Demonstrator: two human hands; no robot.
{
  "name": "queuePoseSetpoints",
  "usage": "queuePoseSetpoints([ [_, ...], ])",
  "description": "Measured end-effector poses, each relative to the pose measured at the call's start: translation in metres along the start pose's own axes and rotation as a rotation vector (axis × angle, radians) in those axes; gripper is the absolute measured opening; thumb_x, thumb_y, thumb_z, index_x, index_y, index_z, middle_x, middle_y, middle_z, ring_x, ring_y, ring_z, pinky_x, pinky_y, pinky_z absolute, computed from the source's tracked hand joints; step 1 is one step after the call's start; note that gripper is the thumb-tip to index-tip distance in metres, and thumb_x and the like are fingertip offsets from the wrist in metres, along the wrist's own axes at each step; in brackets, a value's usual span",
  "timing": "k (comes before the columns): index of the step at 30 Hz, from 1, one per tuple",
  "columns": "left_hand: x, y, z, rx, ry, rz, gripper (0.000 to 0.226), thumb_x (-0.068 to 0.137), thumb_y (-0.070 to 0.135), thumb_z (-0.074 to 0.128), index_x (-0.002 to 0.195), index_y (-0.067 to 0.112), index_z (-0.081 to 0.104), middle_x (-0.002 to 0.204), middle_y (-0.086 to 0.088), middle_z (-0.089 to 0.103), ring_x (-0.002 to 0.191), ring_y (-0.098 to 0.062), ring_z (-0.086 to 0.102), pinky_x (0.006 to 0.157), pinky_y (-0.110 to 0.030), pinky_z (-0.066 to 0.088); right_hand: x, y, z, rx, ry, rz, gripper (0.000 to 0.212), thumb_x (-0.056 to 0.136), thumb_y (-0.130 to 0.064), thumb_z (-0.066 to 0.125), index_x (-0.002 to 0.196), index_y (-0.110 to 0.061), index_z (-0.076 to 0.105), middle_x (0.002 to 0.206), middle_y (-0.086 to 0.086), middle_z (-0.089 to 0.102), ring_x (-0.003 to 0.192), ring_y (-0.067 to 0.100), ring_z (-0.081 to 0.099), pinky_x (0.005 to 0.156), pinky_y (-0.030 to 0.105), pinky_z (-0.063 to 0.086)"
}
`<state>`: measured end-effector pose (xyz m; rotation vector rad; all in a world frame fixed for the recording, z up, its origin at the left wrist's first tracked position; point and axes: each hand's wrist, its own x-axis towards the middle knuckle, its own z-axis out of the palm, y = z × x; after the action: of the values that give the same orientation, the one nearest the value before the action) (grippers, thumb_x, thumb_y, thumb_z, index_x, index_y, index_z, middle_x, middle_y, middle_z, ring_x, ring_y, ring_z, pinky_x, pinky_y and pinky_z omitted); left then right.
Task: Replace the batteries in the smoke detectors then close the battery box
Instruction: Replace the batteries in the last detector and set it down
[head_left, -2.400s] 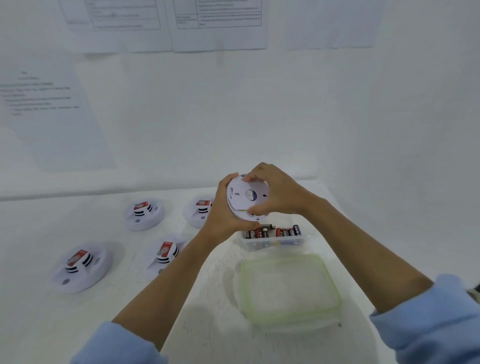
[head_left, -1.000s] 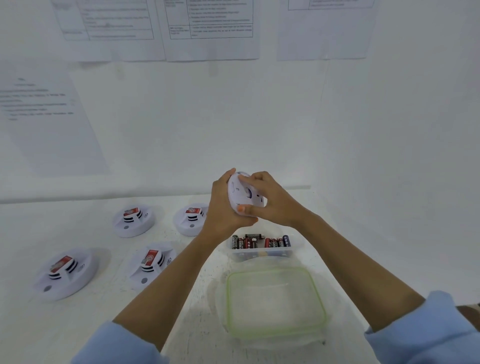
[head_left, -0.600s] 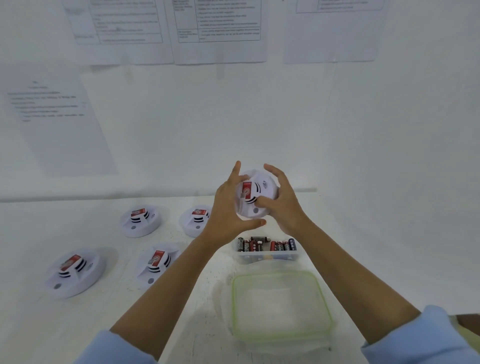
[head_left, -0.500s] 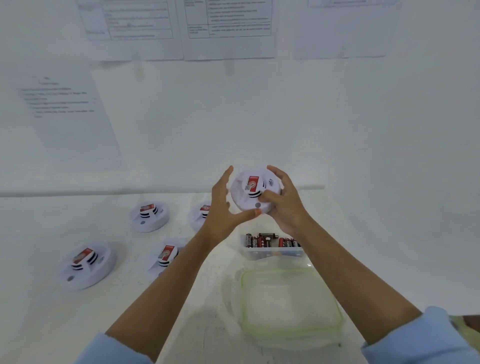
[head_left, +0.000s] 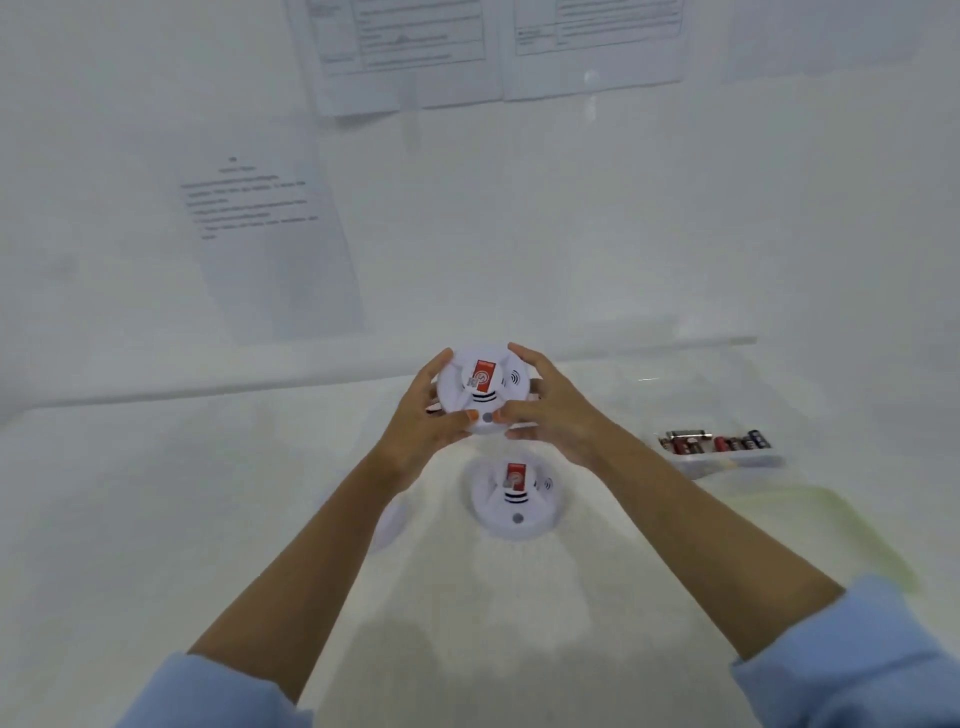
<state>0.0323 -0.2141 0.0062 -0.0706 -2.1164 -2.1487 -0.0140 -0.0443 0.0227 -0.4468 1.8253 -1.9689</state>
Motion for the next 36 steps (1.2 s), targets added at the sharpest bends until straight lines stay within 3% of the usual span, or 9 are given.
queuePoseSetpoints([
  [9, -0.019, 0.001, -0.094, 0.008, 0.040, -0.039, 0.067, 0.081, -0.001, 0.065, 0.132, 0.030, 0.036, 0.130, -0.005, 0.051, 0.114, -0.024, 0.056, 0.079, -0.029, 0.058, 0.024, 0.010, 0.102, -0.063, 0.051, -0.041, 0.083, 0.074, 0.009, 0.068, 0.140, -0.021, 0.029, 0.114, 0.001, 0.048, 0.098, 0.016, 0.052, 0.064, 0.023, 0.055],
  [13, -0.020, -0.001, -0.120, -0.016, 0.095, -0.044, 0.069, 0.080, -0.006, 0.064, 0.135, 0.028, 0.036, 0.128, -0.006, 0.050, 0.108, -0.022, 0.058, 0.073, -0.026, 0.058, 0.044, 0.013, 0.129, -0.135, 0.053, -0.030, 0.085, 0.074, 0.005, 0.069, 0.142, -0.021, 0.026, 0.123, 0.008, 0.046, 0.102, 0.020, 0.050, 0.065, 0.023, 0.052],
  [18, -0.018, -0.008, -0.158, -0.033, 0.117, -0.072, 0.073, 0.080, -0.010, 0.062, 0.140, 0.023, 0.034, 0.122, -0.001, 0.053, 0.097, -0.013, 0.062, 0.071, -0.025, 0.058, 0.069, 0.026, 0.162, -0.181, 0.068, -0.019, 0.084, 0.073, 0.002, 0.071, 0.141, -0.021, 0.028, 0.116, 0.003, 0.046, 0.099, 0.022, 0.053, 0.064, 0.024, 0.052],
  [21, -0.014, -0.016, -0.179, -0.019, 0.116, -0.079, 0.072, 0.079, -0.010, 0.063, 0.138, 0.024, 0.037, 0.122, -0.001, 0.054, 0.098, -0.013, 0.062, 0.072, -0.025, 0.058, 0.083, 0.030, 0.179, -0.212, 0.056, -0.027, 0.077, 0.075, 0.005, 0.068, 0.139, -0.014, 0.028, 0.112, 0.005, 0.047, 0.098, 0.020, 0.050, 0.055, 0.017, 0.050],
  [25, -0.004, -0.027, -0.201, 0.051, 0.103, -0.065, 0.074, 0.078, -0.007, 0.066, 0.141, 0.017, 0.035, 0.128, -0.005, 0.051, 0.105, -0.022, 0.058, 0.075, -0.025, 0.057, 0.107, 0.039, 0.194, -0.338, 0.091, -0.022, 0.066, 0.072, 0.015, 0.064, 0.130, 0.005, 0.035, 0.087, 0.008, 0.051, 0.076, 0.021, 0.049, 0.057, 0.028, 0.044],
  [27, 0.003, -0.031, -0.209, 0.063, 0.084, -0.063, 0.076, 0.078, -0.008, 0.066, 0.143, 0.015, 0.033, 0.130, -0.007, 0.050, 0.105, -0.022, 0.057, 0.072, -0.020, 0.057, 0.116, 0.047, 0.200, -0.352, 0.126, 0.009, 0.077, 0.068, 0.010, 0.070, 0.132, -0.006, 0.031, 0.106, 0.016, 0.054, 0.084, 0.022, 0.053, 0.061, 0.032, 0.048],
  [29, 0.009, -0.036, -0.215, 0.068, 0.060, -0.067, 0.077, 0.077, -0.010, 0.066, 0.143, 0.013, 0.033, 0.133, -0.009, 0.049, 0.105, -0.021, 0.057, 0.072, -0.017, 0.056, 0.122, 0.053, 0.204, -0.387, 0.154, 0.011, 0.079, 0.067, 0.005, 0.073, 0.130, -0.012, 0.030, 0.114, 0.015, 0.053, 0.092, 0.025, 0.053, 0.068, 0.038, 0.051],
  [33, 0.013, -0.043, -0.219, 0.049, 0.040, -0.088, 0.078, 0.077, -0.014, 0.064, 0.143, 0.012, 0.032, 0.132, -0.009, 0.049, 0.100, -0.015, 0.056, 0.067, -0.013, 0.053, 0.124, 0.056, 0.207, -0.458, 0.187, -0.003, 0.071, 0.069, 0.003, 0.073, 0.127, -0.002, 0.033, 0.118, 0.021, 0.051, 0.097, 0.026, 0.050, 0.083, 0.041, 0.047],
  [36, 0.013, -0.044, -0.218, 0.026, 0.032, -0.085, 0.076, 0.077, -0.015, 0.062, 0.142, 0.012, 0.033, 0.122, -0.003, 0.051, 0.093, -0.005, 0.056, 0.064, -0.011, 0.052, 0.121, 0.050, 0.209, -0.533, 0.155, -0.028, 0.034, 0.074, 0.007, 0.067, 0.099, 0.013, 0.046, 0.112, 0.042, 0.049, 0.092, 0.046, 0.053, 0.069, 0.039, 0.043],
])
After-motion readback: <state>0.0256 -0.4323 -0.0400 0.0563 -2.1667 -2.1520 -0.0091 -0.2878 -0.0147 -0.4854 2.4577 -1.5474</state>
